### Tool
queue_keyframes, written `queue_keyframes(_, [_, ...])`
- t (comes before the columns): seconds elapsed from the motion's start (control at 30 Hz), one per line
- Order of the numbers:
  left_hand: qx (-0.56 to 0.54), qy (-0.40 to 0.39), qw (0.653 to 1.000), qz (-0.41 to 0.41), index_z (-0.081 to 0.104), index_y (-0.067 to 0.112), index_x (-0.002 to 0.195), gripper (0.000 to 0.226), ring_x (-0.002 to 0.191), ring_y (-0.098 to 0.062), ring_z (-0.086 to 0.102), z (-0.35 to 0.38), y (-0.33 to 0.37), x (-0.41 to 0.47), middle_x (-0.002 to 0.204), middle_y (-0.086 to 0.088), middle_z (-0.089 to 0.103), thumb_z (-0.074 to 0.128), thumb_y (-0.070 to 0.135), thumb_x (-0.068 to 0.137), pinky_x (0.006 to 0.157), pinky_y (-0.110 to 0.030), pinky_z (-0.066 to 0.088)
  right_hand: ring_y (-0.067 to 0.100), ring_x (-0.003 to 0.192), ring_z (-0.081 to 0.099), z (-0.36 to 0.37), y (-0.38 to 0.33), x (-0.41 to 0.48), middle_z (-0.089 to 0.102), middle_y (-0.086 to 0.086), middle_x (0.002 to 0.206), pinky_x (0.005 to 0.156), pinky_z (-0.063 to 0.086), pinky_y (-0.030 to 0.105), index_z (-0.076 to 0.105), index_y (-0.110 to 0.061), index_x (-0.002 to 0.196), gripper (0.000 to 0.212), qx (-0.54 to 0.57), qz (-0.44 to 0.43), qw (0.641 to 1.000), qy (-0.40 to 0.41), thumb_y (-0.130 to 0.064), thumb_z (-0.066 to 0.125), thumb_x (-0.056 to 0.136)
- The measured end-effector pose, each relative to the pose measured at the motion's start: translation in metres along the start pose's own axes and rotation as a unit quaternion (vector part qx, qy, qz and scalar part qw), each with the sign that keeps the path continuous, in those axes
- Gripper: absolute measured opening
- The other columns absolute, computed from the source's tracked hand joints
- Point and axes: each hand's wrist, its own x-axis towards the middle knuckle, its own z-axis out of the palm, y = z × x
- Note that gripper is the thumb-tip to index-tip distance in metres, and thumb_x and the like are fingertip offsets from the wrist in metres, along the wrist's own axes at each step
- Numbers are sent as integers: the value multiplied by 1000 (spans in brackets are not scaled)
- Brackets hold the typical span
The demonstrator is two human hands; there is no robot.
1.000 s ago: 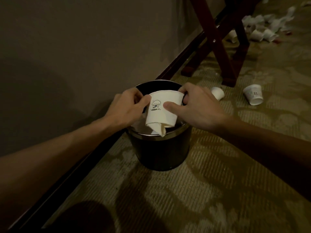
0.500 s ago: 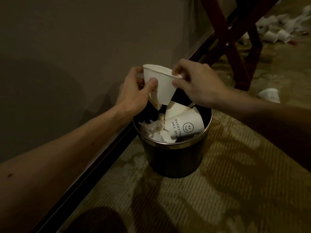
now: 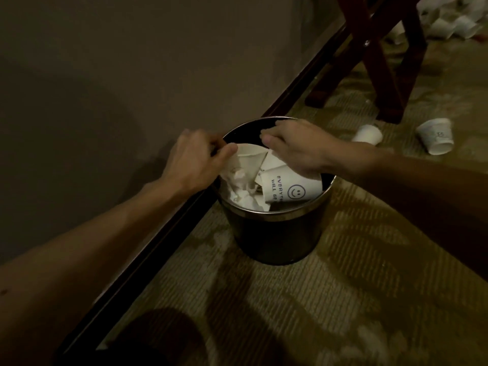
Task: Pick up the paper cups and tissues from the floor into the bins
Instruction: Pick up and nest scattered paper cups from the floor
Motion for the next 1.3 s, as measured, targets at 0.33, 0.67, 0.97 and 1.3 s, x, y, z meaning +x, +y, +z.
queue_keyframes(0.33, [-33, -130, 983, 127, 47, 17, 50, 40, 43, -7, 39, -24, 141, -13, 45, 8, 43, 62, 29, 85, 45, -24, 32, 0, 53, 52, -60, 6, -146, 57, -14, 56, 49, 37, 22, 56, -23, 71, 24, 130, 69, 983, 109, -46, 61, 73])
queue_keyframes(0.67, [99, -393, 835, 371, 39, 24, 62, 40, 66, -19, 47, 156, 348, -131, 68, 5, 47, 48, 49, 92, 65, -30, 42, 6, 54, 48, -23, 102, -482, 48, -9, 58, 47, 31, 18, 43, -30, 69, 23, 80, 383, 917, 79, -48, 57, 73])
queue_keyframes(0.97, [-154, -561, 778, 237, 54, 22, 123, 44, 106, -15, 51, 297, 461, -296, 127, -2, 49, 61, 51, 91, 82, -30, 44, 11, 83, 55, 43, 139, -657, 58, -7, 98, 65, 43, 25, 52, -28, 102, 22, 133, 669, 719, 136, -39, 65, 89])
queue_keyframes(1.3, [-96, -594, 760, 247, 47, 24, 131, 78, 115, -21, 54, 334, 480, -348, 128, 0, 55, 71, 68, 71, 88, -37, 48, 18, 87, 70, 79, 154, -669, 72, 4, 97, 82, 58, 48, 69, -16, 101, 21, 335, 692, 604, 208, -35, 62, 94])
